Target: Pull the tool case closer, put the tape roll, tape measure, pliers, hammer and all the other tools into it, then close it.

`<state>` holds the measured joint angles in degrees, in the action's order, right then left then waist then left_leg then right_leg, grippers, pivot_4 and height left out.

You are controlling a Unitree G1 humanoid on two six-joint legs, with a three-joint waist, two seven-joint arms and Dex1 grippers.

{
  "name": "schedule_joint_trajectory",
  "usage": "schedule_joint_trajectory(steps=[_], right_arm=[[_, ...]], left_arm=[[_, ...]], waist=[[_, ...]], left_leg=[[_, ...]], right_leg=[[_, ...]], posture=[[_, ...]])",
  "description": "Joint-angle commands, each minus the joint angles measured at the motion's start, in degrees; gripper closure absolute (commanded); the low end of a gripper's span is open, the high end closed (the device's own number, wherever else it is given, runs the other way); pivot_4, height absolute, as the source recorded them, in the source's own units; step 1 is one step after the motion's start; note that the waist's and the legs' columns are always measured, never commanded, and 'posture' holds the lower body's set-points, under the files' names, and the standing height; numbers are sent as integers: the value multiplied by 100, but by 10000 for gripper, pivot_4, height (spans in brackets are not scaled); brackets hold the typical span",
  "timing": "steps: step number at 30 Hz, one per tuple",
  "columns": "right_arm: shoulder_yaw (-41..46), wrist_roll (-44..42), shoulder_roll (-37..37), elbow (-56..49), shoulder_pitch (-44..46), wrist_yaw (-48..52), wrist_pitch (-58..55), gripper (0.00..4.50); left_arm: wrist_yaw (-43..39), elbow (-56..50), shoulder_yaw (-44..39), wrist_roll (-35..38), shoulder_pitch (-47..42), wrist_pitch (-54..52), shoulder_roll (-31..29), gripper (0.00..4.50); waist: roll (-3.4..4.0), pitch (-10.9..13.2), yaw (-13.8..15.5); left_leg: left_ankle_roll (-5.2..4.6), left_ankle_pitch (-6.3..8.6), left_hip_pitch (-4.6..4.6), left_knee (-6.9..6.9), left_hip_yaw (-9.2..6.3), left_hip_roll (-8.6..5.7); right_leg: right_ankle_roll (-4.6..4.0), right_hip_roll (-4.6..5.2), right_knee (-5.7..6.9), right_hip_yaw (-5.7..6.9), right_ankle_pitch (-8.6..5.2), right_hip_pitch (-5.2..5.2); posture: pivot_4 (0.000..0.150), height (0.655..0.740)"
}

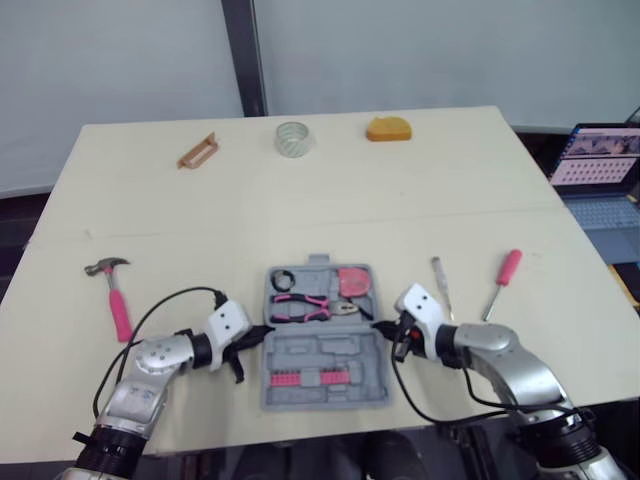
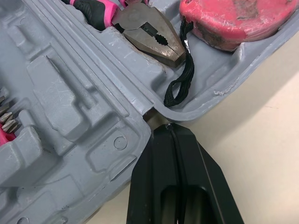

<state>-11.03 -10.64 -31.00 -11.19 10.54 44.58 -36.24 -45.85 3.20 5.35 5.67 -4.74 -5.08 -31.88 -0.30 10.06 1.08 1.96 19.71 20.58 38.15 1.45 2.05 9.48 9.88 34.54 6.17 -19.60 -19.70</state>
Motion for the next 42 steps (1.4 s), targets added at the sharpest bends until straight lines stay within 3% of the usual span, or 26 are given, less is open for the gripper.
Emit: schedule_joint_trajectory(steps=[1, 20, 25, 32, 35, 39, 40, 41, 42], right_arm=[[39, -31, 57, -66, 80, -54, 127, 45000], [302, -20, -383, 60, -184, 78, 330, 45000], [621, -185, -746, -62, -337, 264, 372, 45000], [1256, -870, -1395, -712, -611, 858, 135, 45000], [1641, -1421, -1740, -1180, -968, 1244, -188, 45000], [1989, -1920, -2064, -1523, -1475, 1594, -376, 27430], [2052, -2003, -2097, -1568, -1554, 1651, -379, 25967], [2109, -2081, -2124, -1605, -1617, 1696, -388, 19302], [2140, -2129, -2139, -1621, -1655, 1722, -386, 17742]], left_arm=[[27, -81, 21, -13, 11, -33, 23, 44622], [-44, -359, -90, 87, 75, -386, -106, 44622], [-228, -847, -551, 546, 371, -778, -415, 44622], [-615, -1967, -1741, 1855, 1057, -1521, -798, 44622], [-926, -2448, -2521, 2399, 1734, -1596, -954, 36211], [-1446, -2812, -3322, 2986, 2677, -1663, -1078, 16983], [-1492, -2820, -3469, 3000, 2812, -1553, -1041, 15762], [-1516, -2828, -3590, 3030, 2915, -1488, -1007, 8862], [-1528, -2830, -3655, 3050, 2973, -1447, -983, 7450]], waist=[[0, 0, 2], [0, 0, 17], [2, 3, -9], [4, 7, 9], [2, 10, 17], [1, 11, 25], [2, 12, 31], [0, 14, 37], [-1, 14, 44]], left_leg=[[0, 0, 0, 0, 0, 0], [0, 0, 1, 0, 1, 0], [0, 0, 2, -5, 2, 1], [0, 0, 7, -4, 3, 4], [0, 1, 6, -8, 3, 4], [-2, 7, 8, -17, 4, 7], [-2, 8, 8, -15, 4, 7], [-3, 8, 5, -10, 4, 7], [-2, 8, 5, -5, 4, 7]], right_leg=[[0, 0, 0, 0, 0, 0], [0, 0, -1, 0, 0, 0], [0, 0, -2, 0, 0, -4], [0, 0, -7, 0, 0, -5], [0, 0, -13, 1, 0, -2], [0, -3, -38, 4, 0, 2], [0, -3, -37, 5, 0, 2], [0, -3, -38, 4, 3, 6], [-1, -3, -48, 3, 3, 5]], posture=[[1500, 7400], [1500, 7400], [1500, 7400], [1500, 7400], [1500, 7400], [1500, 7400], [1500, 7400], [1500, 7400], [1500, 7400]])
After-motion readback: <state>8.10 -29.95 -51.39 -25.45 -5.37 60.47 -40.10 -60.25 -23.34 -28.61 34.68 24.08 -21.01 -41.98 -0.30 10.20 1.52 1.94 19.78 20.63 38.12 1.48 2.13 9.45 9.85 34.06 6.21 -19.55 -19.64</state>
